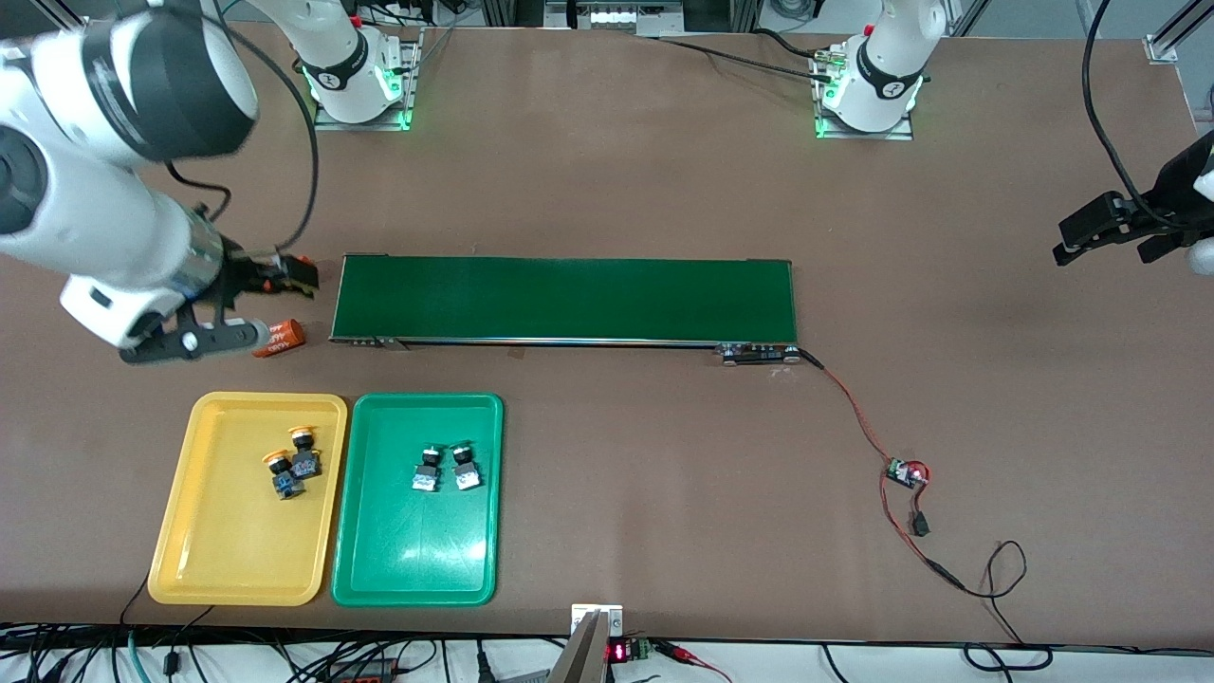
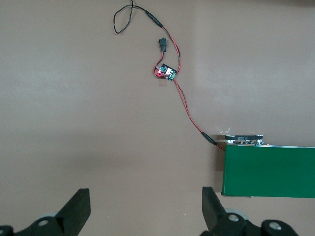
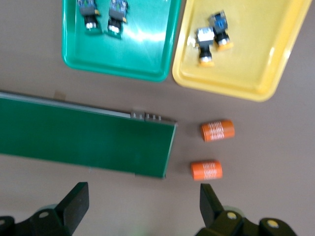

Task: Sort buttons by color to trays

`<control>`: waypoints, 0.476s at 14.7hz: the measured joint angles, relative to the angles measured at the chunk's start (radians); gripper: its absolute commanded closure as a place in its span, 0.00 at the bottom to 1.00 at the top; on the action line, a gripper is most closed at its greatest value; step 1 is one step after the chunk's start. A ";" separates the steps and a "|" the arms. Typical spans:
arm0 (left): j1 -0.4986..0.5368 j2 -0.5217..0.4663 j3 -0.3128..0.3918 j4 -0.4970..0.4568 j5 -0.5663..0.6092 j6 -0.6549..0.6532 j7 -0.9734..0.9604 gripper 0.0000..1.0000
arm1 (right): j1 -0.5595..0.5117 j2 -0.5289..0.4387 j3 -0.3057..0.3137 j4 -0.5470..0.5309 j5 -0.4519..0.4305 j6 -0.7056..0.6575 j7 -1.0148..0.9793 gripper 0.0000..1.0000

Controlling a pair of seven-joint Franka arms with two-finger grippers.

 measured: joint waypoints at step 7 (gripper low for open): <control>0.000 -0.003 -0.003 0.000 0.000 -0.013 0.000 0.00 | -0.117 -0.254 -0.005 -0.239 0.013 -0.024 -0.039 0.00</control>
